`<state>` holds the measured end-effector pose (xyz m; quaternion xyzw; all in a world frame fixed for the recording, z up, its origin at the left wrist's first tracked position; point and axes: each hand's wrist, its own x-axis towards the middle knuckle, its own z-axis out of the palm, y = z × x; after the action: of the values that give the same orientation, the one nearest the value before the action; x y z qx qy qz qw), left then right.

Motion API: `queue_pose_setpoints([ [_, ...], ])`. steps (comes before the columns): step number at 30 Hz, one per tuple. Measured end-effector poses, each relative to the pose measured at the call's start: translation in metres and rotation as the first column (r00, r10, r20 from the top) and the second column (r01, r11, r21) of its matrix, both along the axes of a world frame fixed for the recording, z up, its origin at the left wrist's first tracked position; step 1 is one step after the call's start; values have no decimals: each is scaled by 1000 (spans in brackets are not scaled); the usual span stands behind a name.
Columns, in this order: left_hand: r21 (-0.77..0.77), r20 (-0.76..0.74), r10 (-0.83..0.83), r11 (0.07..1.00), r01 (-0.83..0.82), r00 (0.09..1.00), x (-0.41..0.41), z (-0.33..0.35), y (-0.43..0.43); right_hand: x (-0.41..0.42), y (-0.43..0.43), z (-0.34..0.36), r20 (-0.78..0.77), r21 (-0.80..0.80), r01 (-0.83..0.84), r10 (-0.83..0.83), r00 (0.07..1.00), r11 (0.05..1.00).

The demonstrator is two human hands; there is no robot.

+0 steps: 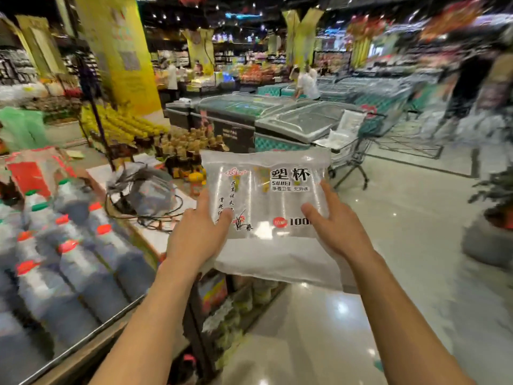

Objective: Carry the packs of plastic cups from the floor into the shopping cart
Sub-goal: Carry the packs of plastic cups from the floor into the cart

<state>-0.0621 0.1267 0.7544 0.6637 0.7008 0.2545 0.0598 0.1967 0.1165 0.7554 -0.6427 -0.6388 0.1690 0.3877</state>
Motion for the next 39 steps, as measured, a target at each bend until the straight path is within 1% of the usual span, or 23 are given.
queue_pose_setpoints([
  [4, 0, 12, -155, 988, 155, 988, 59, -14, 84, 58, 43, -10, 3, -31, 147, -147, 989, 989],
  [10, 10, 54, -364, 931, 364, 930, 138, -24, 218, 121, 128, -21, 32, -57, 349, -347, 937, 935],
  [13, 40, 10, -467, 883, 467, 884, 178, -22, 282, 149, 171, -22, 29, -66, 442, -441, 897, 894],
  [16, 51, -40, -526, 848, 527, 850, 215, -24, 342, 179, 212, -23, 18, -73, 510, -510, 860, 857],
  [18, 45, -38, -558, 828, 559, 829, 240, -23, 373, 200, 237, -26, 13, -82, 540, -541, 841, 838],
  [21, 45, -5, -592, 805, 591, 806, 281, -29, 420, 235, 277, -34, -8, -97, 580, -584, 812, 808],
  [25, 15, -33, -628, 778, 628, 778, 344, -44, 488, 295, 334, -50, -21, -115, 617, -623, 782, 779],
  [28, 5, -6, -654, 756, 654, 756, 404, -54, 543, 354, 387, -60, -33, -108, 616, -622, 782, 780],
  [33, 1, 1, -554, 832, 554, 832, 515, -60, 628, 465, 481, -58, -25, -95, 572, -577, 817, 815],
  [39, -13, -11, -519, 855, 519, 854, 627, -50, 728, 593, 590, -36, -24, -120, 517, -523, 852, 848],
])
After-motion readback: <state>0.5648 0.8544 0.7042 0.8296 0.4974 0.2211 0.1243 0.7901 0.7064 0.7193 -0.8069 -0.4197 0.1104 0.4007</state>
